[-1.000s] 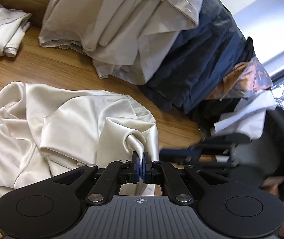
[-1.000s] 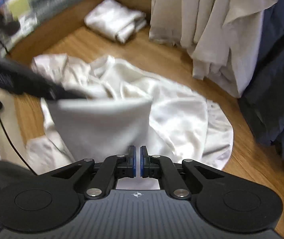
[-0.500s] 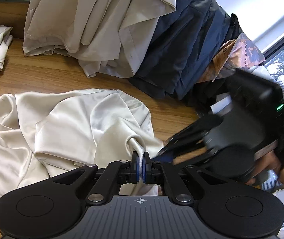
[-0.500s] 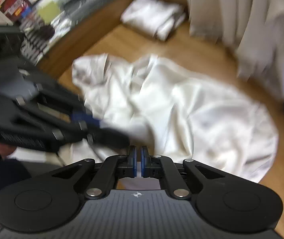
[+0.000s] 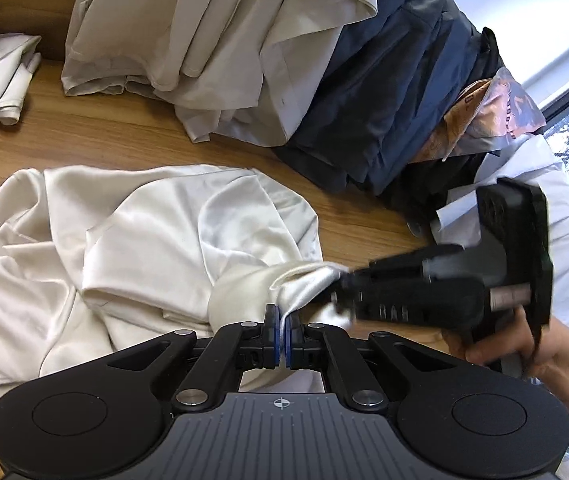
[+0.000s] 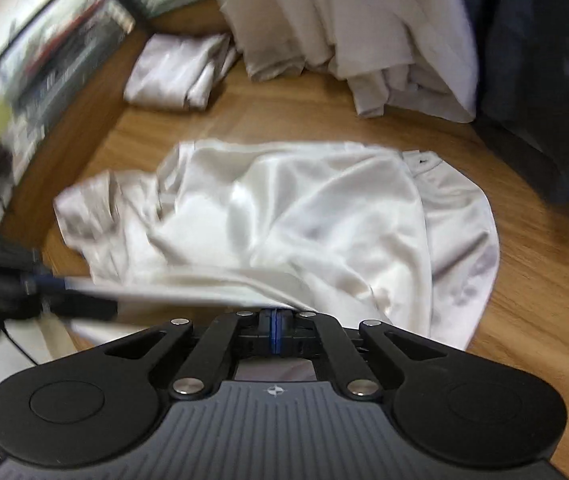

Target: Fold clothes

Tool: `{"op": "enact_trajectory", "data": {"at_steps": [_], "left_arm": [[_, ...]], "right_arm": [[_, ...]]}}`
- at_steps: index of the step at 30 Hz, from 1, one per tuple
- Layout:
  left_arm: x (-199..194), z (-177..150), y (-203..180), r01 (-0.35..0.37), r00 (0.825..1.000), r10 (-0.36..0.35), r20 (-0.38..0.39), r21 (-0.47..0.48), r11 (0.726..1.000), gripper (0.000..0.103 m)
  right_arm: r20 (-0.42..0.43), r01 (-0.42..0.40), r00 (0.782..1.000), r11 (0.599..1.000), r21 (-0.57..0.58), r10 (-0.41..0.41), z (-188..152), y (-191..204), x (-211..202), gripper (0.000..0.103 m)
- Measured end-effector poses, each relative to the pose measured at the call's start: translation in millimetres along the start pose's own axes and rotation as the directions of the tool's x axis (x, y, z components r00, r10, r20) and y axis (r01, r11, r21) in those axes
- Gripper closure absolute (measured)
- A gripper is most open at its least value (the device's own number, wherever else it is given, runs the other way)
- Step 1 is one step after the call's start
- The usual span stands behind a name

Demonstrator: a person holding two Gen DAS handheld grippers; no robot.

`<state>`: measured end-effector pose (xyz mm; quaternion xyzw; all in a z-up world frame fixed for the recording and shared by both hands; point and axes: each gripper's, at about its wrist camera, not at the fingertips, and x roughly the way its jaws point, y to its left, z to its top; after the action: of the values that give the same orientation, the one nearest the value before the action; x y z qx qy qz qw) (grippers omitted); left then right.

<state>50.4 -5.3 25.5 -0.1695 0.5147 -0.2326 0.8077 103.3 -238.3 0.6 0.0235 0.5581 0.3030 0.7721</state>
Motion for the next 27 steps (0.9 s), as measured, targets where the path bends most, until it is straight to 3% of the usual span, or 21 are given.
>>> {"op": "enact_trajectory", "data": {"at_steps": [4,7,12,14,24,27], "left_arm": [[10.2,1.5,2.3,0.003,1.000,-0.003,-0.010,-0.013,1.000,0.098],[16.9,1.7,4.5,-0.004,1.000,0.003,-0.025,-0.019,1.000,0.098],[24.1,-2.0,9.1,-0.018,0.999,0.017,-0.050,-0.025,1.000,0.098],[26.7,-3.7,11.5,-0.024,0.998,0.022,-0.060,-0.032,0.999,0.098],[41.9,-10.1,25.7,-0.060,0.994,0.055,-0.091,-0.062,0.996,0.098],[44.5,-9.0,27.2,-0.068,0.995,0.064,-0.083,-0.057,0.996,0.097]], "right_arm": [[-0.030,-0.012,0.999,0.998,-0.063,0.010,-13.4,9.4,0.8,0.095],[-0.039,-0.019,0.999,0.995,-0.098,0.015,-17.5,19.4,2.7,0.069],[-0.067,-0.004,0.998,0.986,-0.164,-0.007,-16.2,31.8,14.9,0.066],[-0.088,-0.005,0.996,0.984,-0.176,-0.010,-13.7,34.9,25.6,0.056],[-0.166,-0.013,0.986,0.995,-0.103,-0.004,-11.4,30.8,69.7,0.060],[-0.181,-0.010,0.983,0.990,-0.141,-0.015,-18.0,34.2,75.5,0.081]]}}
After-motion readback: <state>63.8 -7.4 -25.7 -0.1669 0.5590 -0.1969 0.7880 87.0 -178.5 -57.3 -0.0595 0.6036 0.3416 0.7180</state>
